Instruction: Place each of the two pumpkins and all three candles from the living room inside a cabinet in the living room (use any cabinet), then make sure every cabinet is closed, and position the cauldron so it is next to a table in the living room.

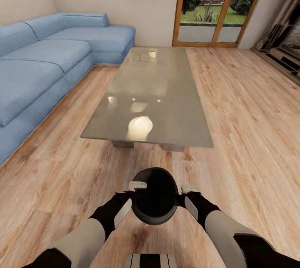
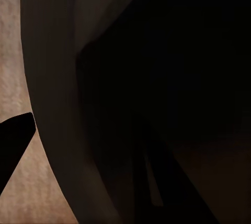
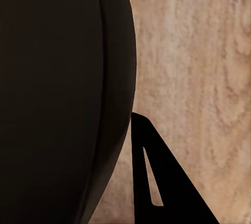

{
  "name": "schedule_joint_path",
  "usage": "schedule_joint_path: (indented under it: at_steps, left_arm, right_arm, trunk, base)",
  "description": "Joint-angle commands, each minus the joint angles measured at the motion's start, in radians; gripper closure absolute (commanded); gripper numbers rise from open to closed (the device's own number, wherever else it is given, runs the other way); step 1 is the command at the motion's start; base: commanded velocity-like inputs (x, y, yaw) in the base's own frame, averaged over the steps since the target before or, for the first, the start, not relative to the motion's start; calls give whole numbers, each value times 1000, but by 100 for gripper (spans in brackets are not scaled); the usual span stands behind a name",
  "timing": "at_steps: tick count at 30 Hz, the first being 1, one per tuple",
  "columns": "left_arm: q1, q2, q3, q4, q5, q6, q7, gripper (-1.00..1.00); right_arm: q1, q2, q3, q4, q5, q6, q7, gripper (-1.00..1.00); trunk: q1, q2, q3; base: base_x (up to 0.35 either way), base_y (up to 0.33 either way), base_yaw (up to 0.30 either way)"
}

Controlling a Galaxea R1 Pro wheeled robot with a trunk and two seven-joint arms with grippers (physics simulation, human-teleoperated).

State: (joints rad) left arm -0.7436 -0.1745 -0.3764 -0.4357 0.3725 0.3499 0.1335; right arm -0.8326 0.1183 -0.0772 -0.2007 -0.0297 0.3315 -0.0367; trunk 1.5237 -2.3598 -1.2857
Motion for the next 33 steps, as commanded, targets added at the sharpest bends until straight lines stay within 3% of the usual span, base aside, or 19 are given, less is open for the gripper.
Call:
schedule_joint_path:
  at_steps: [1,33]
  left_arm:
    - [0,0,-6,-1,14,3,6,100]
    - [0,0,-6,-1,14,3,6,100]
  right_arm:
    - [0,1,-13,-3,-26,4,-2,100]
    - [-1,1,-13,-3,-26,5,-2,100]
  trunk:
    - [0,0,-1]
    - [0,0,-32]
  base:
    - [0,0,0]
    - [0,0,9]
